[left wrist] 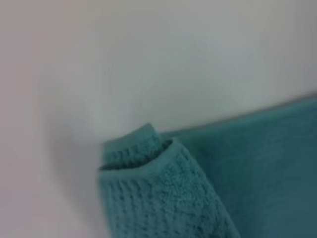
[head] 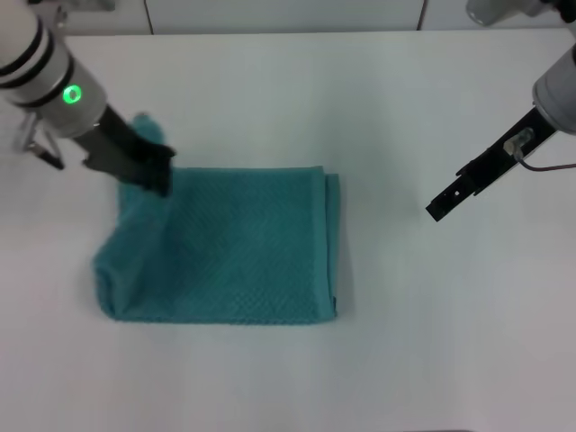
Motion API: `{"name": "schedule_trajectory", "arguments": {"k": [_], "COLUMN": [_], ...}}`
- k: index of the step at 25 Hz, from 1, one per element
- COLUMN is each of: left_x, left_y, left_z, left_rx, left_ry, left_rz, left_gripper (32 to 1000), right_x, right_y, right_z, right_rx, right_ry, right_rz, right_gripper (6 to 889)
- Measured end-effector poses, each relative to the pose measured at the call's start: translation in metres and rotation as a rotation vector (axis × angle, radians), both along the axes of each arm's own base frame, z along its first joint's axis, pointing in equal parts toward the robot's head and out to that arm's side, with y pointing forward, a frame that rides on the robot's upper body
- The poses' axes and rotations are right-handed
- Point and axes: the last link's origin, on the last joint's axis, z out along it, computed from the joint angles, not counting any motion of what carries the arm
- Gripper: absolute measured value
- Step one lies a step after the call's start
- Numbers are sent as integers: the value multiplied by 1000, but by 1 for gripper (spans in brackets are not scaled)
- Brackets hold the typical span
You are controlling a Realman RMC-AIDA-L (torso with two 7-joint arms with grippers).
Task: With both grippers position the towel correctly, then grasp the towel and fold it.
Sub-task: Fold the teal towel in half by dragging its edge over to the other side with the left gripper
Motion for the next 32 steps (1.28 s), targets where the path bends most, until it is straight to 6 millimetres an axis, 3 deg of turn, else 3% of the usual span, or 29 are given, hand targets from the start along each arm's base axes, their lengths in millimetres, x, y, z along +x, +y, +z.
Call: {"name": "schedule_trajectory", "arguments": {"k": [4, 8, 12, 17, 28, 32], "left_x": [41, 62, 61, 43, 44, 42], "left_y": [-4, -6, -4, -1, -1, -1], "left_z": [-19, -32, -48, -63, -65, -63], "left_rx": [-72, -89, -82, -55, -43, -43], "left_ry": [-234, -431, -532, -505, -548, -546], "left_rz": [-93, -142, -126, -92, -96, -89], "left_gripper": [91, 91, 105, 127, 177, 298], "right_x": [-3, -4, -4, -6, -6, -6], "right_y": [2, 3, 4, 5, 5, 5], "right_z": [1, 2, 3, 4, 3, 3], "right_rx": [1, 2, 6, 7, 2, 1], "right_ry": [-2, -3, -5, -6, -5, -5], "right_rz": [6, 8, 9, 14, 14, 14], "right_gripper": [854, 854, 853, 853, 854, 854]}}
